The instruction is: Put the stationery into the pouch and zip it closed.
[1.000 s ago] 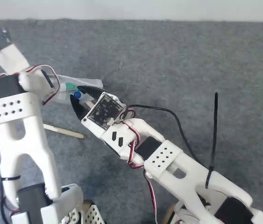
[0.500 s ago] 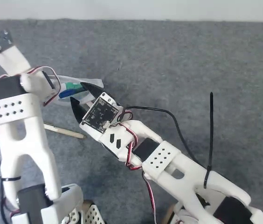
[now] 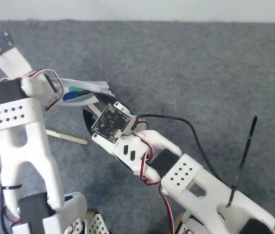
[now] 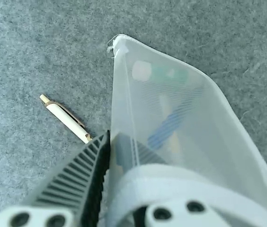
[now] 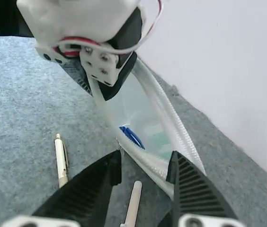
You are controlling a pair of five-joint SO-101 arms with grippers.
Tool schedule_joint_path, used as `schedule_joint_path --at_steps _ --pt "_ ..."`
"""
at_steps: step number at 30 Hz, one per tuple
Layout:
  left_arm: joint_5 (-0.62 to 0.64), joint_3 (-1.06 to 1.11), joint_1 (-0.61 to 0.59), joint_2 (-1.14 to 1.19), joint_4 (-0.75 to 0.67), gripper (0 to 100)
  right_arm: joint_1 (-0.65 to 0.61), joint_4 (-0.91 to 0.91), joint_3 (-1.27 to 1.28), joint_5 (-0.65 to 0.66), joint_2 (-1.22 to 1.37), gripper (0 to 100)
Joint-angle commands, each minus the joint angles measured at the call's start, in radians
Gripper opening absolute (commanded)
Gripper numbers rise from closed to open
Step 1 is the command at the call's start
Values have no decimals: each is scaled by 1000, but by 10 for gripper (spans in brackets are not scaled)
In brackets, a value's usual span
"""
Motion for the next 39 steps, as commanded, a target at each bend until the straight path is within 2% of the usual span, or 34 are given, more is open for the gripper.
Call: schedule_joint_path --at_steps 1,9,15,22,30,36,39 --pt "-2 -13 2 -48 -34 11 -1 47 -8 5 -51 166" --pt "-2 -13 0 -44 -34 11 -1 214 -8 3 -51 166" --pt "-2 -13 -3 -51 -34 11 -4 260 -9 3 -42 166" --pt "0 -19 -83 -51 -49 11 -4 343 -9 3 -41 166" --pt "3 -19 -103 -51 -49 11 -1 420 -8 3 -36 166" --pt "43 -47 -181 -51 -49 11 1 412 -14 3 81 166" --pt "44 -61 -207 -51 -49 11 1 344 -15 3 157 166"
